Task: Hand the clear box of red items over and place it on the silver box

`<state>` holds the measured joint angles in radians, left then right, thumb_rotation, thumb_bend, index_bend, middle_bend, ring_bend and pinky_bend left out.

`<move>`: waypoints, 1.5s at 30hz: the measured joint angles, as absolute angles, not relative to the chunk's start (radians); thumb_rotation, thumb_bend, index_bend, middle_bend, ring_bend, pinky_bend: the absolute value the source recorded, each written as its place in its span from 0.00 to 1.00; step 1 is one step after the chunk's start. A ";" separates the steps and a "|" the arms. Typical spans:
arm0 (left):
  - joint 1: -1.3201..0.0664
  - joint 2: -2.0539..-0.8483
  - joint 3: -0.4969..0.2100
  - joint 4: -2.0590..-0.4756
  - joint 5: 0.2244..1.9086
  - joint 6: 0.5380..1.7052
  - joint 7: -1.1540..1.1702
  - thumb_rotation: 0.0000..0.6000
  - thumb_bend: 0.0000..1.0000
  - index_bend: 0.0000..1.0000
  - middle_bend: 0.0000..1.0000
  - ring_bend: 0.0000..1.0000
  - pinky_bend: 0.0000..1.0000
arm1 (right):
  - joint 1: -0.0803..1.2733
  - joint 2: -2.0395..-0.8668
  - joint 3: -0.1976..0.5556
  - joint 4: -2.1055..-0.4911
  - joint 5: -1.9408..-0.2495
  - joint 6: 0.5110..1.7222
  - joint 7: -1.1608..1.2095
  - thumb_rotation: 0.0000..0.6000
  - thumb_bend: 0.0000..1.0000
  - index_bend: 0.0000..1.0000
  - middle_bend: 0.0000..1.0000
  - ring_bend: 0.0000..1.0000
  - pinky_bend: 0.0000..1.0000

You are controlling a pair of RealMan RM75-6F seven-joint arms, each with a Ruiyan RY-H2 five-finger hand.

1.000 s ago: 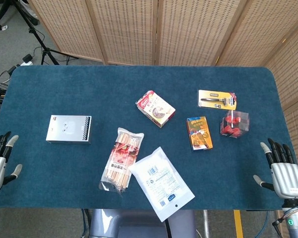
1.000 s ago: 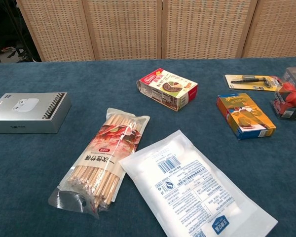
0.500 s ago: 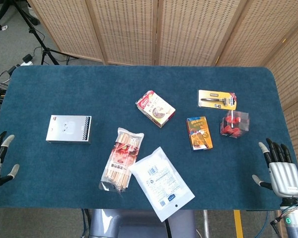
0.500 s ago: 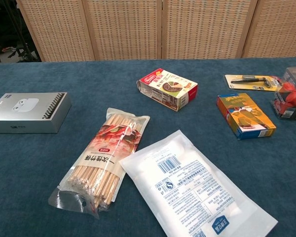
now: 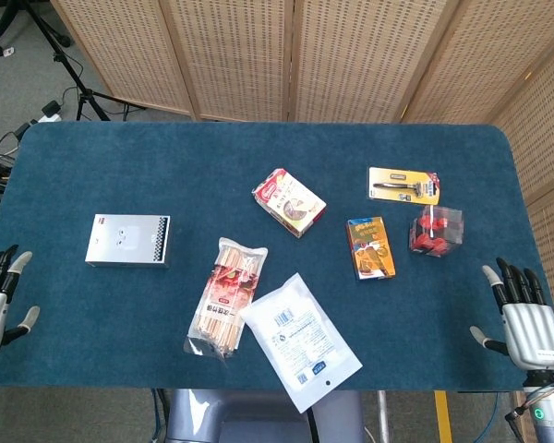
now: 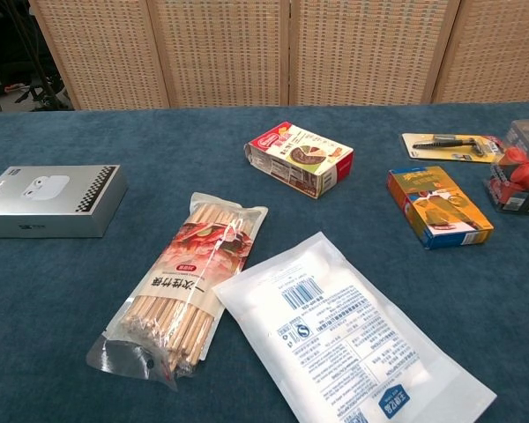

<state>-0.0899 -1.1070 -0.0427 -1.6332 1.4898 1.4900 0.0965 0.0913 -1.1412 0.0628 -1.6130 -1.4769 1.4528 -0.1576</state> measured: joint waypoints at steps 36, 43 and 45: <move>-0.144 -1.179 -0.066 -1.538 1.430 1.400 0.098 1.00 0.32 0.10 0.00 0.00 0.00 | 0.727 -0.987 0.276 -1.477 -0.666 0.574 -0.297 1.00 0.18 0.00 0.00 0.00 0.00; -0.152 -1.184 -0.068 -1.525 1.414 1.377 0.094 1.00 0.32 0.10 0.00 0.00 0.00 | 0.864 -1.029 0.196 -1.315 -0.507 0.446 -0.337 1.00 0.18 0.00 0.00 0.00 0.00; -0.155 -1.186 -0.069 -1.521 1.405 1.368 0.093 1.00 0.32 0.10 0.00 0.00 0.00 | 0.889 -1.043 0.161 -1.280 -0.476 0.422 -0.343 1.00 0.18 0.00 0.00 0.00 0.00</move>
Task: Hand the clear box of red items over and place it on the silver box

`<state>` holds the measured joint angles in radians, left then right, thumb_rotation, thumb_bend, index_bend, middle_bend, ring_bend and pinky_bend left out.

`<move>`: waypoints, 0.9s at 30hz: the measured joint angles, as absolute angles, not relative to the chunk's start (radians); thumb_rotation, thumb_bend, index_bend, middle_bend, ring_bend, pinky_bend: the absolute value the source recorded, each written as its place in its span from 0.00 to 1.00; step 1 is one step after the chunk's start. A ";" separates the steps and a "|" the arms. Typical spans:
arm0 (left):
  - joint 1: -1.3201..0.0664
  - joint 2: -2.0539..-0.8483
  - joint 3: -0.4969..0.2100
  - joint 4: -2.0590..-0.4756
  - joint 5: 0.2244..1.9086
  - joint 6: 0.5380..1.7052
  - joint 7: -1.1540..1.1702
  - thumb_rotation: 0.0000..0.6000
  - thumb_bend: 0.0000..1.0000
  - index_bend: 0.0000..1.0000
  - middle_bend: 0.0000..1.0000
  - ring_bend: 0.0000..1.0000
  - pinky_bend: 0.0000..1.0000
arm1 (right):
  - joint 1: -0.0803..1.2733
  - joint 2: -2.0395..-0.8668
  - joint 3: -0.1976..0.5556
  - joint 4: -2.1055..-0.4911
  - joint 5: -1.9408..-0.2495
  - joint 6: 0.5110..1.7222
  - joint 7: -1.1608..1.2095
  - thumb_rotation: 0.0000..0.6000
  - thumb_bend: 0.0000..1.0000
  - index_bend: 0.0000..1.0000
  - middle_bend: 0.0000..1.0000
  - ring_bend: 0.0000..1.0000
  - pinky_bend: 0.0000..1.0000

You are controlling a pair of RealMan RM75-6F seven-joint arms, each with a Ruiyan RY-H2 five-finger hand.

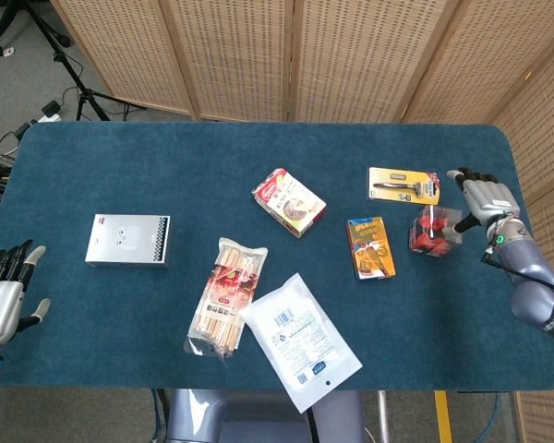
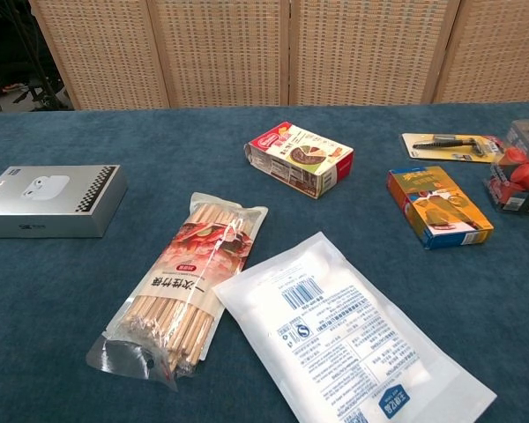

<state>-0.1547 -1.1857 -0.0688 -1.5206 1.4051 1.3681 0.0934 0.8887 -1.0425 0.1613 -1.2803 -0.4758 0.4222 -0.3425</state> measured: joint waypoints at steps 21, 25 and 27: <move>-0.172 -1.197 -0.058 -1.509 1.401 1.337 0.087 1.00 0.32 0.10 0.00 0.00 0.00 | 0.997 -1.068 -0.044 -1.244 -0.355 0.401 -0.276 1.00 0.18 0.00 0.00 0.00 0.00; -0.172 -1.196 -0.055 -1.514 1.409 1.341 0.082 1.00 0.31 0.10 0.00 0.00 0.00 | 0.996 -1.084 -0.050 -1.232 -0.362 0.390 -0.243 1.00 0.18 0.00 0.00 0.00 0.00; -0.172 -1.195 -0.053 -1.517 1.415 1.344 0.079 1.00 0.32 0.10 0.00 0.00 0.00 | 0.992 -1.098 -0.053 -1.216 -0.369 0.382 -0.227 1.00 0.18 0.00 0.00 0.00 0.00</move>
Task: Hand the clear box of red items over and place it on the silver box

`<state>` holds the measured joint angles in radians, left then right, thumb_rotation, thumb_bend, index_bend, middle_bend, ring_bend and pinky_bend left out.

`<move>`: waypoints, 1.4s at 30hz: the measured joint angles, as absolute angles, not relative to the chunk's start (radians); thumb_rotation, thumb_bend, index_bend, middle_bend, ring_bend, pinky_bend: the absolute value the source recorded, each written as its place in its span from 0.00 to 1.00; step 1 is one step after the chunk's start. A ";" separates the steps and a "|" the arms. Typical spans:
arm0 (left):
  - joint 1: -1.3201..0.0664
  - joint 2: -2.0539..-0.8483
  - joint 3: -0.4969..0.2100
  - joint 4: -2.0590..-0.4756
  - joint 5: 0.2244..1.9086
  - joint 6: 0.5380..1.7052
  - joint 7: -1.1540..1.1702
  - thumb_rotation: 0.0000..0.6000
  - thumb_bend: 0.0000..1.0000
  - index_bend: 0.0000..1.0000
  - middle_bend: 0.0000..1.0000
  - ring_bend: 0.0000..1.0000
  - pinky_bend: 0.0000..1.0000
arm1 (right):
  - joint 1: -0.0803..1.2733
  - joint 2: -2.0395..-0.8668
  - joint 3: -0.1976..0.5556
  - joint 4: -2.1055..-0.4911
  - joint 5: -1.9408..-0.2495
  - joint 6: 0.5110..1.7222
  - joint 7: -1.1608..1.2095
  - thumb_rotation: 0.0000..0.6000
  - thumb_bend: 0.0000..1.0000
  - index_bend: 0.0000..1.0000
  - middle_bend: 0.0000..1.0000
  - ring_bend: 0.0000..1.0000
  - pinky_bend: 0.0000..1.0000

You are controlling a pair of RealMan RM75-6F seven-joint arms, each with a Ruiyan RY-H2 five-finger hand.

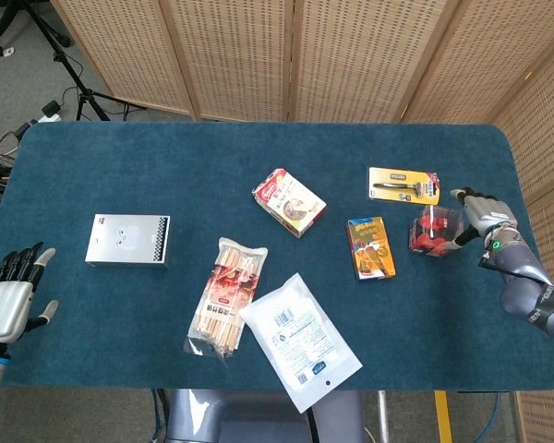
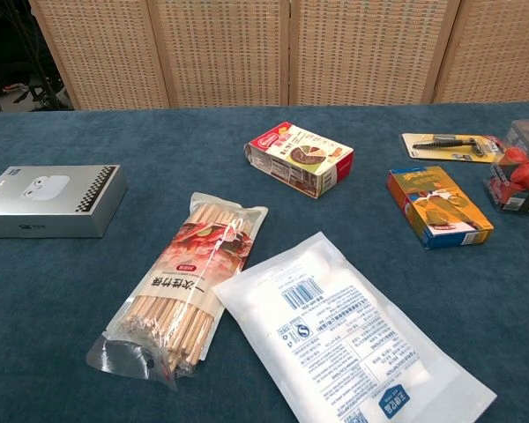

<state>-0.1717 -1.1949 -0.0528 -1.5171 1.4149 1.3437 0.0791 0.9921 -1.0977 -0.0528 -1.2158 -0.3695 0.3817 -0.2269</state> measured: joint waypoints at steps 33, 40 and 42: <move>-0.174 -1.195 -0.047 -1.519 1.420 1.350 0.064 1.00 0.32 0.07 0.00 0.00 0.00 | 0.913 -1.251 -0.005 -1.110 -0.505 0.564 -0.219 1.00 0.33 0.60 0.49 0.39 0.43; -0.172 -1.190 -0.045 -1.527 1.425 1.355 0.063 1.00 0.32 0.07 0.00 0.00 0.00 | 0.912 -1.221 0.004 -1.163 -0.496 0.597 -0.241 1.00 0.34 0.60 0.49 0.40 0.43; -0.171 -1.188 -0.044 -1.532 1.433 1.363 0.062 1.00 0.32 0.07 0.00 0.00 0.00 | 0.915 -1.205 0.011 -1.195 -0.498 0.617 -0.250 1.00 0.34 0.60 0.49 0.40 0.43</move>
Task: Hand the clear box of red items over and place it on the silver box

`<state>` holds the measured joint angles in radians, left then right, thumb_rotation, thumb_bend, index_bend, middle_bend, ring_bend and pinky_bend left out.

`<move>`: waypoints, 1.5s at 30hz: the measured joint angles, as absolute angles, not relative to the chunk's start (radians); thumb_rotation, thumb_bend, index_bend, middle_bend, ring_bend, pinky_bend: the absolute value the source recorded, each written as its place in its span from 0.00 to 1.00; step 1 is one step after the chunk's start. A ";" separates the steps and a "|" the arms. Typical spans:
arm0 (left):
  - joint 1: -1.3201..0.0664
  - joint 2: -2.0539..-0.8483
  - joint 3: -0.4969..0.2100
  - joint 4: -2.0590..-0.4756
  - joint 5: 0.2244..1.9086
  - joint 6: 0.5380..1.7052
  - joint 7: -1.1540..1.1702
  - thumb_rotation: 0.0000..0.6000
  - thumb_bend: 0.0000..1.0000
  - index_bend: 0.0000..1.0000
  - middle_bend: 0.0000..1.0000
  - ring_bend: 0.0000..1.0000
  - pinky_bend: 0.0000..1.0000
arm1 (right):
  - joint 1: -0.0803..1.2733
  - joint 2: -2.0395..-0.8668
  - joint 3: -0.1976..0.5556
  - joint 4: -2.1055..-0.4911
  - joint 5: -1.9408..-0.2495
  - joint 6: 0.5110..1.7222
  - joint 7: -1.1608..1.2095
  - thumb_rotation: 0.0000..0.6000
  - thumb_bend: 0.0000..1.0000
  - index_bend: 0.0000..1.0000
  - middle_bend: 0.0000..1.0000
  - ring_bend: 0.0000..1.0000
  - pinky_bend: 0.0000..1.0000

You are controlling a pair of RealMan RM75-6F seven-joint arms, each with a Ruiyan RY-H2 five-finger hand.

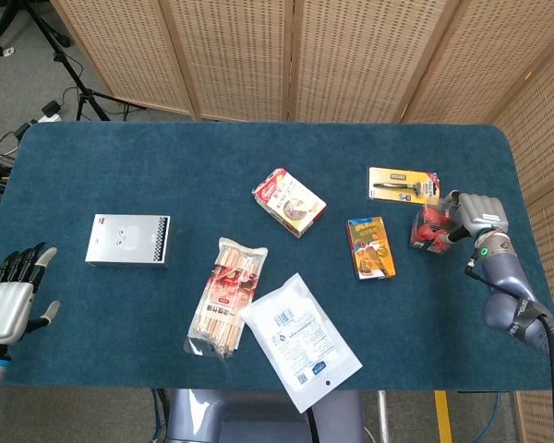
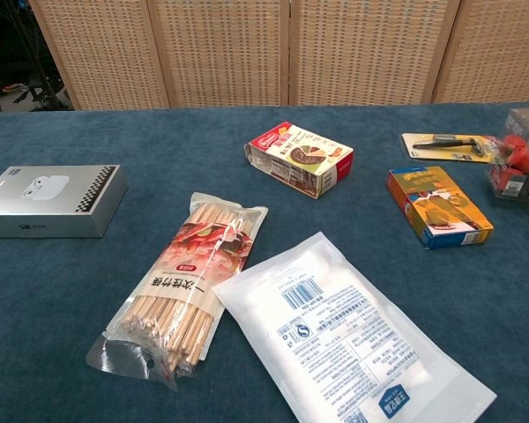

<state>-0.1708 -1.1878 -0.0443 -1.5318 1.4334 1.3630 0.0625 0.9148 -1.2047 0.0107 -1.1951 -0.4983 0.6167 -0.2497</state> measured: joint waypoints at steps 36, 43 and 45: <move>-0.166 -1.153 -0.040 -1.535 1.456 1.372 -0.035 1.00 0.32 0.07 0.00 0.00 0.00 | 1.240 -1.275 0.152 -1.586 -0.241 0.891 -0.690 1.00 0.34 0.61 0.49 0.40 0.44; -0.171 -1.154 -0.037 -1.529 1.457 1.360 -0.042 1.00 0.32 0.07 0.00 0.00 0.00 | 1.274 -1.310 0.176 -1.604 -0.218 0.921 -0.715 1.00 0.34 0.61 0.49 0.40 0.44; -0.171 -1.153 -0.036 -1.530 1.461 1.361 -0.043 1.00 0.32 0.07 0.00 0.00 0.00 | 1.281 -1.314 0.181 -1.619 -0.216 0.934 -0.723 1.00 0.34 0.61 0.49 0.40 0.44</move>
<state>-0.1706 -1.1533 -0.0355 -1.5300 1.4606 1.3615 -0.0429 1.2811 -1.3137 0.1812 -1.6190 -0.2163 0.9338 -0.7233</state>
